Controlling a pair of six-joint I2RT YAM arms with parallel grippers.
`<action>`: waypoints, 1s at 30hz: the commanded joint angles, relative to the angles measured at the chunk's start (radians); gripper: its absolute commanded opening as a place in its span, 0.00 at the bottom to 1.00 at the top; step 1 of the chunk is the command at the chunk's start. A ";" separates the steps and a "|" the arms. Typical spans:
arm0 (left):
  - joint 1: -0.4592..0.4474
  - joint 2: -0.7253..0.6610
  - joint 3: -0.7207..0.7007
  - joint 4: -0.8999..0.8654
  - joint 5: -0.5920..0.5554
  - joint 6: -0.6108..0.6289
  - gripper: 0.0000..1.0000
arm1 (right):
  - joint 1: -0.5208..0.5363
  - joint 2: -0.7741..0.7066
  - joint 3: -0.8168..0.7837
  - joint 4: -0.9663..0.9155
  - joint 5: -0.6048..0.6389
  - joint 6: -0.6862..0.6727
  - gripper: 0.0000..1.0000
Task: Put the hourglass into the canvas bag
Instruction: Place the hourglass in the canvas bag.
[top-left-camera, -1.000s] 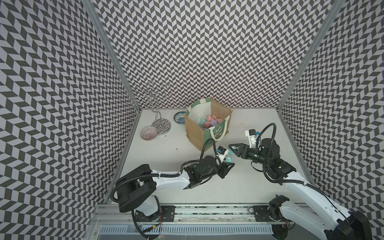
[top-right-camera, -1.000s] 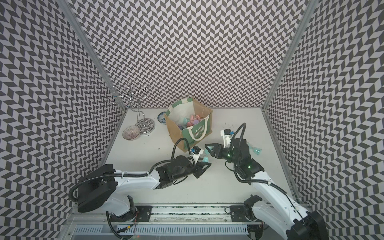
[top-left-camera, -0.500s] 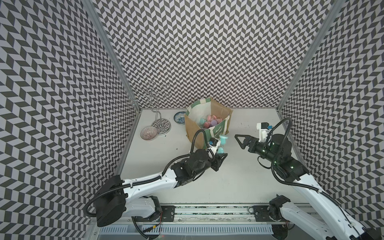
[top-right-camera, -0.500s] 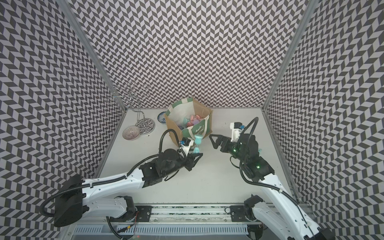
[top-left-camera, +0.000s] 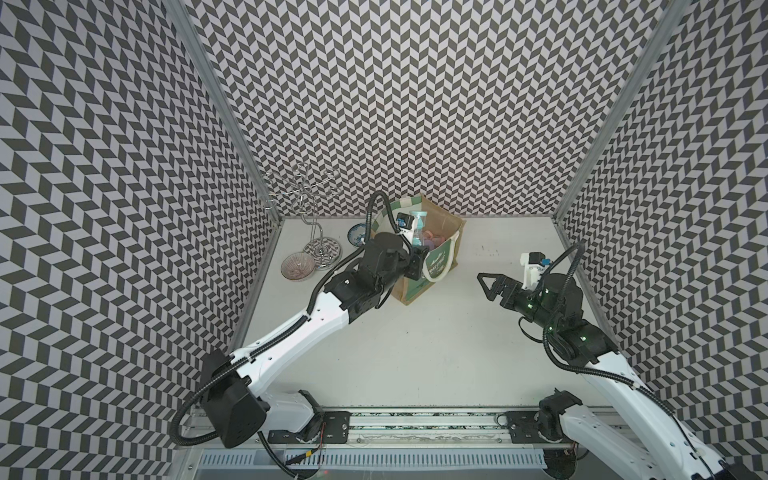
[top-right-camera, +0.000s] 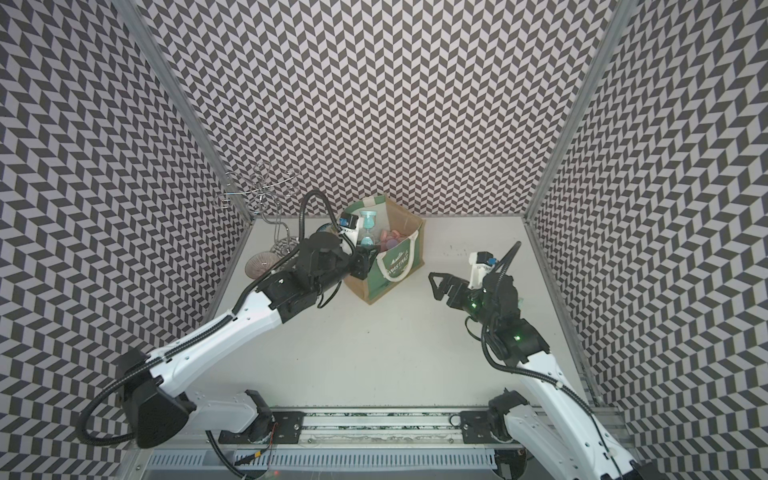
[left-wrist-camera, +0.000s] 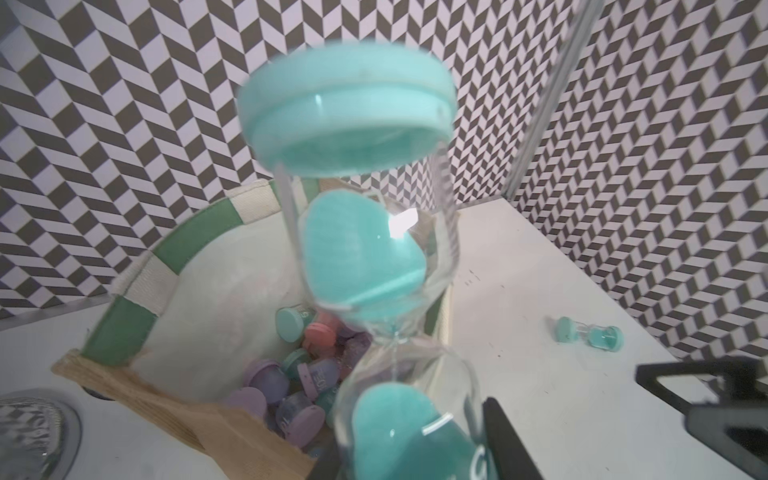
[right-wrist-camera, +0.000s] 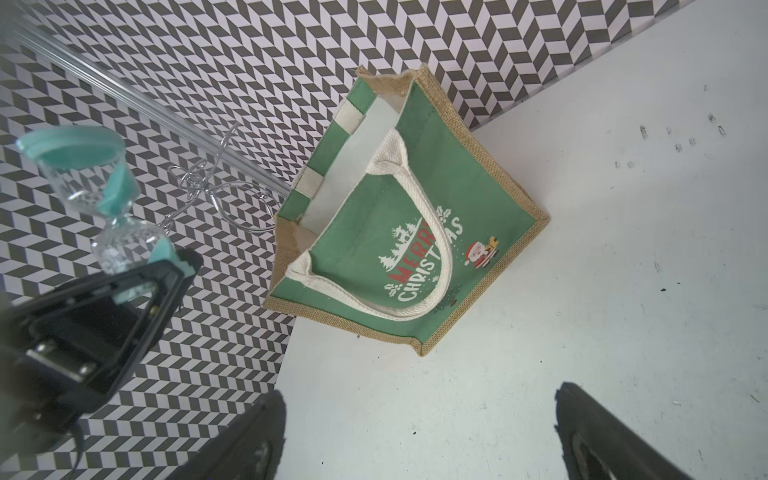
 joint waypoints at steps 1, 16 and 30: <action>0.060 0.102 0.097 -0.108 0.026 0.038 0.15 | -0.009 0.010 -0.029 0.115 0.000 0.003 0.99; 0.177 0.535 0.517 -0.314 0.037 0.133 0.19 | -0.013 0.106 -0.072 0.304 -0.128 -0.048 0.99; 0.202 0.675 0.584 -0.389 0.037 0.139 0.36 | -0.014 0.138 -0.076 0.323 -0.124 -0.047 0.99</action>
